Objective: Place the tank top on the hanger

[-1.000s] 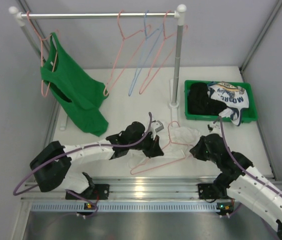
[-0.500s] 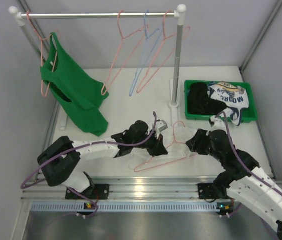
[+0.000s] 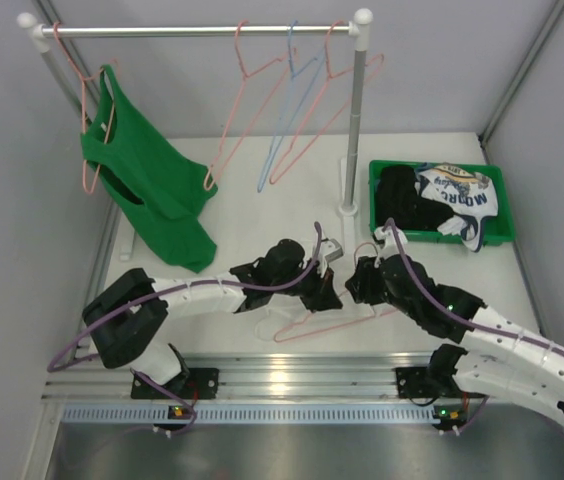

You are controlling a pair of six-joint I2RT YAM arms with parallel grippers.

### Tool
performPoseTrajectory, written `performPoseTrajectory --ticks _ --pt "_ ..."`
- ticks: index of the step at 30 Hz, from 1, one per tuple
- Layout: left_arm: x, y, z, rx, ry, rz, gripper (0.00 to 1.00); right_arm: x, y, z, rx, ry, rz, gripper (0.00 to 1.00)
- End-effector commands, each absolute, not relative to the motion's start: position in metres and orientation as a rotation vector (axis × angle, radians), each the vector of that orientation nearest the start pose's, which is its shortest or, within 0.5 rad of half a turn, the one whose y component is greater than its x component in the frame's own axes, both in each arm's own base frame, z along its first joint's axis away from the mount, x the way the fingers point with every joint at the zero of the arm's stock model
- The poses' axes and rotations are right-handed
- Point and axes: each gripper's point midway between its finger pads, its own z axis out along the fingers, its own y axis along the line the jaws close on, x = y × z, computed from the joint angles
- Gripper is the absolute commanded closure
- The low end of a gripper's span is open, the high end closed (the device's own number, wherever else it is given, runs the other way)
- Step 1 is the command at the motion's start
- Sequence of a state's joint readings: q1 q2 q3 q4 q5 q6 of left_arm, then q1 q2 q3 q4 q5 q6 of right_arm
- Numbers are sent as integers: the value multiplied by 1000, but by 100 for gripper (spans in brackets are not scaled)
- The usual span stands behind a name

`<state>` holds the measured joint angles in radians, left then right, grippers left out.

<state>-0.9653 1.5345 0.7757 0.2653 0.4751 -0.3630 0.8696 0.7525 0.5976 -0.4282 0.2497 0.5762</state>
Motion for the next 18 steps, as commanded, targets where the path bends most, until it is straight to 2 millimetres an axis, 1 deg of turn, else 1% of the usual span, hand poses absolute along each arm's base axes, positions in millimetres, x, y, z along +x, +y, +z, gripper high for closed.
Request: performPoseTrajectory --ticks 1,2,6,7,13,15,16,17,18 --pt "160 -403 138 1010 1936 -1286 100 209 204 186 -141 2047 545 56" --pt "160 -403 138 1011 1938 -1283 100 211 206 180 -144 2062 524 59" --pt "158 -402 136 1019 1949 -1272 100 215 205 173 -125 2055 484 67" --pt "157 -402 135 1020 1952 -1270 100 216 204 172 -120 2057 476 72" --pt "155 -401 136 1022 1959 -1279 100 217 201 167 -122 2058 446 85" --pt "155 -401 136 1020 1964 -1277 100 218 201 168 -120 2050 445 90" --pt "156 -401 136 1018 1967 -1276 100 217 200 168 -123 2051 442 93" --pt "156 -401 135 1013 1977 -1272 100 218 200 168 -122 2050 440 100" --pt "157 -401 134 1009 1987 -1264 100 218 201 168 -126 2050 440 100"
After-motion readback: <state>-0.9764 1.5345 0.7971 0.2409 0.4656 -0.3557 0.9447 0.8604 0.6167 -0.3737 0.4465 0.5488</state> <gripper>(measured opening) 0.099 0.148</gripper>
